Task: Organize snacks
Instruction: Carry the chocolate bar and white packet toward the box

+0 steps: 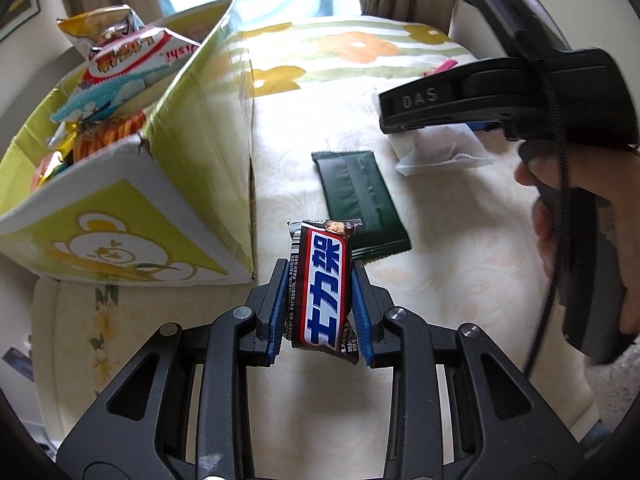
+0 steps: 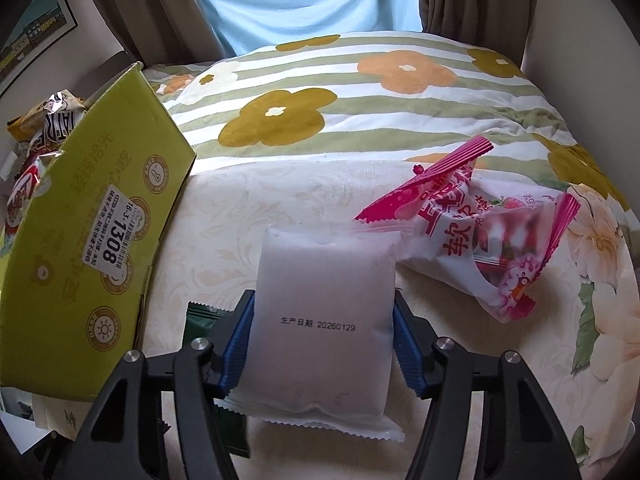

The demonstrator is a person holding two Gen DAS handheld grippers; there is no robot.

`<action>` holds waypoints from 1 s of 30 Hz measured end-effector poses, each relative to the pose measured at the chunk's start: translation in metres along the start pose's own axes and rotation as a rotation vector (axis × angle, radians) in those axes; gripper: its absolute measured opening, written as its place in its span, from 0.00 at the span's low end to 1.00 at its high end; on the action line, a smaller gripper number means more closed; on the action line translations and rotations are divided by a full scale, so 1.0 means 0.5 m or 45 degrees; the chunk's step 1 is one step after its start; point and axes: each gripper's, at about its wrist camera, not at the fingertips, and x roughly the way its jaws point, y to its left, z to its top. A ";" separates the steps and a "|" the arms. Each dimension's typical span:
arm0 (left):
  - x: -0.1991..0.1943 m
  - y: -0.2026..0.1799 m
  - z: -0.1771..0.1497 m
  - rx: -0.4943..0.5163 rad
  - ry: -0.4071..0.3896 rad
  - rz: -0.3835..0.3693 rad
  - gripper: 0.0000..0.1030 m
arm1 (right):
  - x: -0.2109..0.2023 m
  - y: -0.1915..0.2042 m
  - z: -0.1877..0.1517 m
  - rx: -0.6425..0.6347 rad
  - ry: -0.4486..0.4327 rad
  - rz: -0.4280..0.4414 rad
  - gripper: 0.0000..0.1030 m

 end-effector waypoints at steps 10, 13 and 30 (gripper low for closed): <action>-0.122 -0.034 0.063 -0.095 -0.106 -0.032 0.25 | -0.172 -0.012 0.015 -0.076 -0.056 0.068 0.57; -0.179 -0.032 0.089 -0.108 -0.170 0.011 0.26 | -0.230 -0.002 0.027 -0.129 -0.083 0.106 0.57; -0.321 0.321 0.206 -0.266 -0.323 0.106 0.26 | -0.354 0.252 0.105 -0.253 -0.272 0.277 0.57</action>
